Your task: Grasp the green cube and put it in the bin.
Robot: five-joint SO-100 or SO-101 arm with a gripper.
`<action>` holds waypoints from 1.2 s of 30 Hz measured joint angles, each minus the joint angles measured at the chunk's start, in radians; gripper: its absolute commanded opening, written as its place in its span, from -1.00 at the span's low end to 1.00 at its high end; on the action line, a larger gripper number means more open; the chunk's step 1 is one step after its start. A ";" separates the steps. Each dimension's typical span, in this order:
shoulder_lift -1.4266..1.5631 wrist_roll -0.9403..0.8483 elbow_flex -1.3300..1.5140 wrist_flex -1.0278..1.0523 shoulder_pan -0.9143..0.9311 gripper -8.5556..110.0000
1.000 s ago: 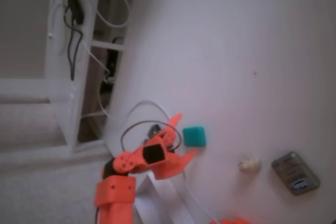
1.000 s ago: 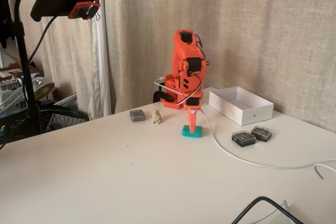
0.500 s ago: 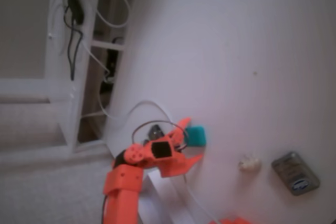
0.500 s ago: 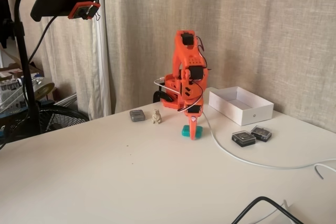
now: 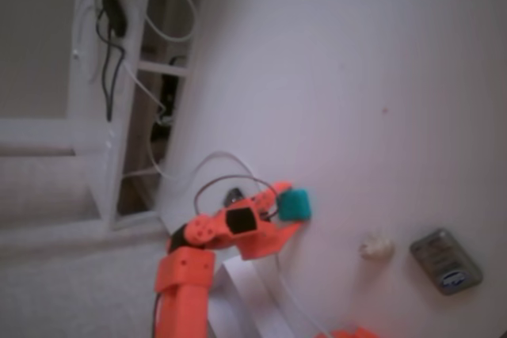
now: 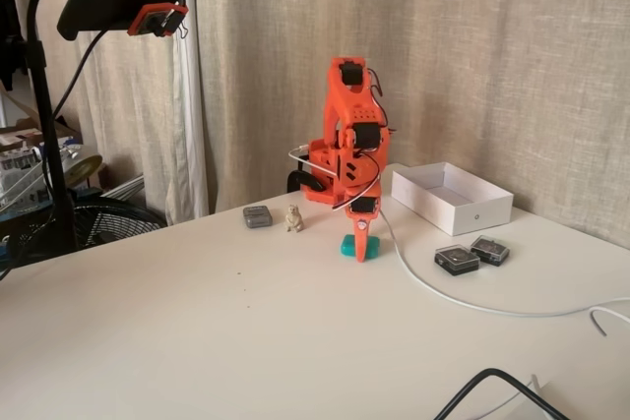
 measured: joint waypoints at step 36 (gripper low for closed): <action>0.212 -0.298 -0.114 -0.311 -0.141 -1.00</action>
